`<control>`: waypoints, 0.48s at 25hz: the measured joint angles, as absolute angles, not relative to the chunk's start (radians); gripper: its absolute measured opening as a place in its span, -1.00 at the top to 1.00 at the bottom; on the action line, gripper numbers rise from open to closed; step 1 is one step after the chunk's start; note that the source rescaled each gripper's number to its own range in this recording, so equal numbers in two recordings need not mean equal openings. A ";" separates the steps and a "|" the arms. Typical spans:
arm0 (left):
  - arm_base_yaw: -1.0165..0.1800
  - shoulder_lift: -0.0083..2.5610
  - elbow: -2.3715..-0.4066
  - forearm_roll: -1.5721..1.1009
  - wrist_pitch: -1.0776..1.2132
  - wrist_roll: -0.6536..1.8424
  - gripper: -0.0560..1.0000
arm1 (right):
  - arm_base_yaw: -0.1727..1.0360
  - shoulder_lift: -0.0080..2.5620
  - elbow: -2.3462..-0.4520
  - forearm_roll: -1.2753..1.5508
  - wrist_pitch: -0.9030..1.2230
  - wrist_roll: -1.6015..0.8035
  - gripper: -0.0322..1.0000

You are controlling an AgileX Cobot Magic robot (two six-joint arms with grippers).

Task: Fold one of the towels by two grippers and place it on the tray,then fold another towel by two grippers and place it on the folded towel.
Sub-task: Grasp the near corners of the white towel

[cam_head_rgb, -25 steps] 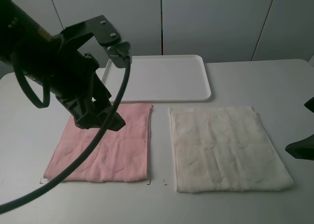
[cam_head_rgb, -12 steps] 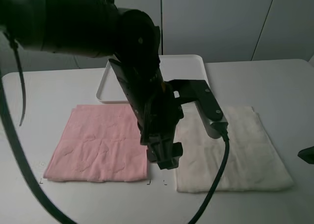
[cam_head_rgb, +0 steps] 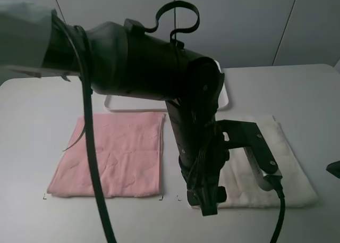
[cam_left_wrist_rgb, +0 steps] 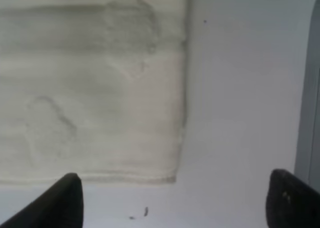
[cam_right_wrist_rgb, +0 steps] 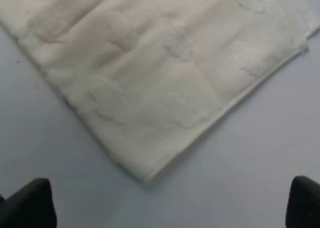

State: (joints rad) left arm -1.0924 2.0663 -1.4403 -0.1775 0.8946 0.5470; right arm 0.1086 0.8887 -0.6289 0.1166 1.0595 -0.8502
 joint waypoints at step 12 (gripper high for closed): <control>-1.111 2.155 -1.453 -0.154 0.893 0.495 -0.89 | 0.109 0.889 -0.604 0.117 1.071 -0.850 -1.00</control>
State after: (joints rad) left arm -1.1109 2.1546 -1.4528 -0.1540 0.8926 0.4948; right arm 0.1086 0.8887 -0.6040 0.1166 1.0706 -0.8502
